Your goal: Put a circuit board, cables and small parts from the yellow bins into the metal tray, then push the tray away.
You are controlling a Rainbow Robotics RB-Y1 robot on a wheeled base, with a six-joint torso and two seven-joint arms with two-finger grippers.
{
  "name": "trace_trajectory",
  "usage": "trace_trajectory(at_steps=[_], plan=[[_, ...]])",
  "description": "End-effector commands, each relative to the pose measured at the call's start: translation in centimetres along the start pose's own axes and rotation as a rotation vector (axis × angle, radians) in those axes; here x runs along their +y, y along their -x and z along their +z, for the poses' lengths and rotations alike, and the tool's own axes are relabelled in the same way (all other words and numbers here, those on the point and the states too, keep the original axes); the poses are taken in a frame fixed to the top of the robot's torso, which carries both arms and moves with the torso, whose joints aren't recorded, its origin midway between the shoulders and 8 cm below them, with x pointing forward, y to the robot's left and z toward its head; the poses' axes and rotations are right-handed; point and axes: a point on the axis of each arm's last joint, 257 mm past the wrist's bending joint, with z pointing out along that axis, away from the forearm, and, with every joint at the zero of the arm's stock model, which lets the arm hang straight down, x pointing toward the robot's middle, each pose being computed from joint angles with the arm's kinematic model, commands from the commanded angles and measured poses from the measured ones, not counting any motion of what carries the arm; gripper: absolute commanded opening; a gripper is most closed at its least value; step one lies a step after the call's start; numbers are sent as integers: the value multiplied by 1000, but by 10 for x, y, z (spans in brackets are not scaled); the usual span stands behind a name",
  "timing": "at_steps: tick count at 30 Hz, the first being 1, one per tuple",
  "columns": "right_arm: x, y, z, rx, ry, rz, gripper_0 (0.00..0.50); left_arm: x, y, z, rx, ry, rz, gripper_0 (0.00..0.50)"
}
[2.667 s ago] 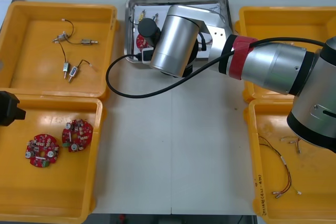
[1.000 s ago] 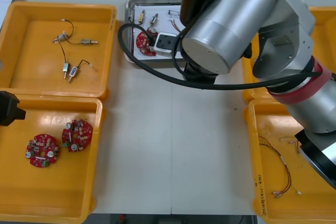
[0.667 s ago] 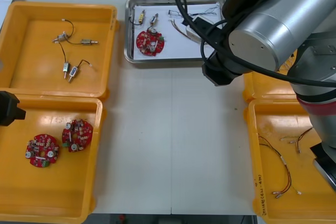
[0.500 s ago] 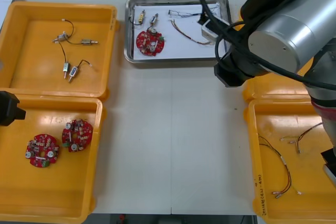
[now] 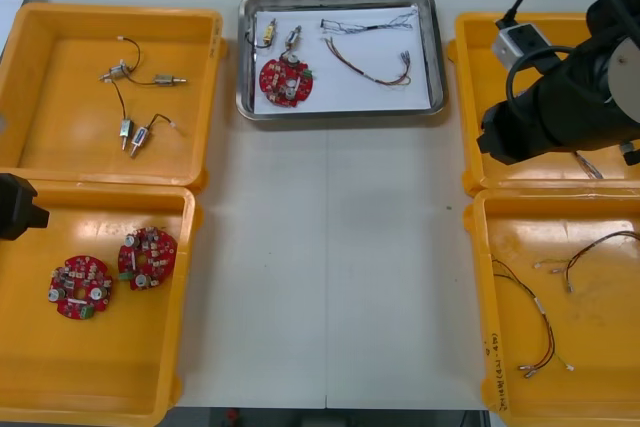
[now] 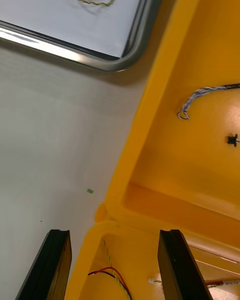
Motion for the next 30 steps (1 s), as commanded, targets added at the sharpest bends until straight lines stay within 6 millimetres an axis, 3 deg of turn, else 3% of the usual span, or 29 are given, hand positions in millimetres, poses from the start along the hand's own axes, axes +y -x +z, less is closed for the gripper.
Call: trace_trajectory(at_steps=[1,3,16,30], plan=[[-40,-13,-18,-24,-60,79,495,14,13,-17,-48,48,98,500],[-53,-24,-20,-18,-77,107,491,14,13,-17,-48,48,98,500],[-90,-90,-31,37,-53,246,490,14,13,-17,-48,48,98,500],[-118,-131,-29,94,-121,330,489,14,13,-17,-48,48,98,500]])
